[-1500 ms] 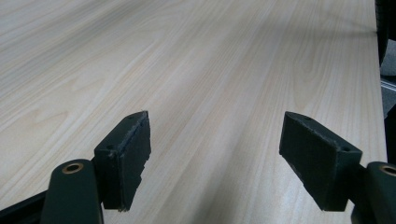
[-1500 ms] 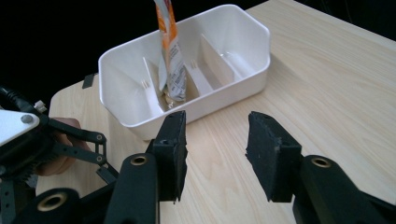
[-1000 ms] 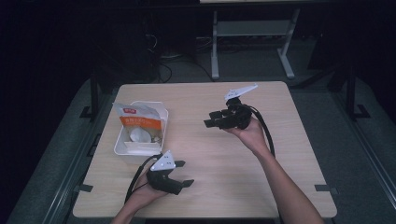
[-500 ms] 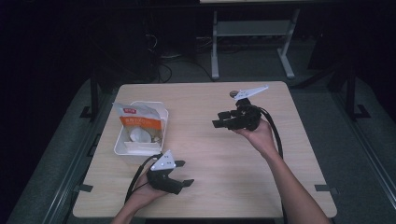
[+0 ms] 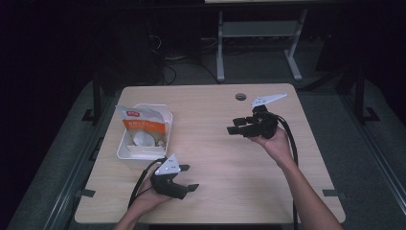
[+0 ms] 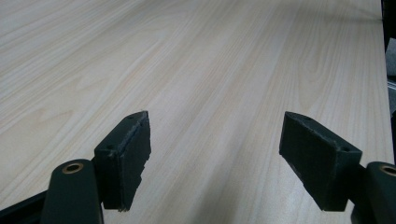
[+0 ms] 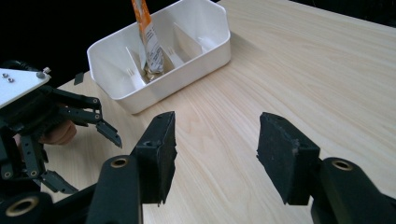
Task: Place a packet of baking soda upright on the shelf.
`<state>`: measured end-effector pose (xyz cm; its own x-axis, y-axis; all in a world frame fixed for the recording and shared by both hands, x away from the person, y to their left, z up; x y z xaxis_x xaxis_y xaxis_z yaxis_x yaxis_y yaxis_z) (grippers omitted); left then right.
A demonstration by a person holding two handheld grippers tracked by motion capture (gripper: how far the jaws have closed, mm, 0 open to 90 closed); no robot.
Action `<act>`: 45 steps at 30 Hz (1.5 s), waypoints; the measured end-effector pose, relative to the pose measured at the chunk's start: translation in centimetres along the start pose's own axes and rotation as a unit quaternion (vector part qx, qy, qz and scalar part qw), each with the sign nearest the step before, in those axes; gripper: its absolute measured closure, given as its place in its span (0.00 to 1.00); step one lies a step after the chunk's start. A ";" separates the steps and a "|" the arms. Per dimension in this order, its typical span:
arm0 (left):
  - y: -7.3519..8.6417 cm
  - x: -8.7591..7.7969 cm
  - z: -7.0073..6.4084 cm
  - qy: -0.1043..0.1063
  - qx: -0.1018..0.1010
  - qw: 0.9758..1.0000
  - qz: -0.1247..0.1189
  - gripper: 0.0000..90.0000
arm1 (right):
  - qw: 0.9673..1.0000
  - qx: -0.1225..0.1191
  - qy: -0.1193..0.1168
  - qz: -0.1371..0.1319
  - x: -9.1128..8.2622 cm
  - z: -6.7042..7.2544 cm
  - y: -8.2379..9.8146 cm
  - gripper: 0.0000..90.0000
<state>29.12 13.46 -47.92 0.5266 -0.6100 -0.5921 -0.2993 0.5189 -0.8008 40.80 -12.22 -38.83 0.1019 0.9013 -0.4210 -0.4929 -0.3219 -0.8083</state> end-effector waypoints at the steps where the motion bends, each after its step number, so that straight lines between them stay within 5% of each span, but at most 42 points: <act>1: 0.0 0.0 0.0 0.000 0.000 1.000 0.000 0.27 | 1.000 0.000 0.000 0.000 0.0 0.0 0.0 0.51; 45: 0.0 0.1 0.2 -0.005 -0.001 1.000 0.003 0.27 | 0.998 0.050 0.039 -0.019 -7.3 0.1 7.3 0.46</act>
<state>29.32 13.49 -47.92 0.5329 -0.6000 -0.5967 -0.3040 0.5223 -0.7967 36.41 -21.11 -41.63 0.1868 0.8857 -0.4249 -0.5715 -0.2539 -0.7804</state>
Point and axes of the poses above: each handheld gripper's, and its own axes: x roughly forward along the jaws, y roughly out of its underside, z roughly to its left, the point moved 5 cm from there along x, roughly forward along the jaws, and after that the axes turned 14 degrees about -y, right-handed, at the moved point
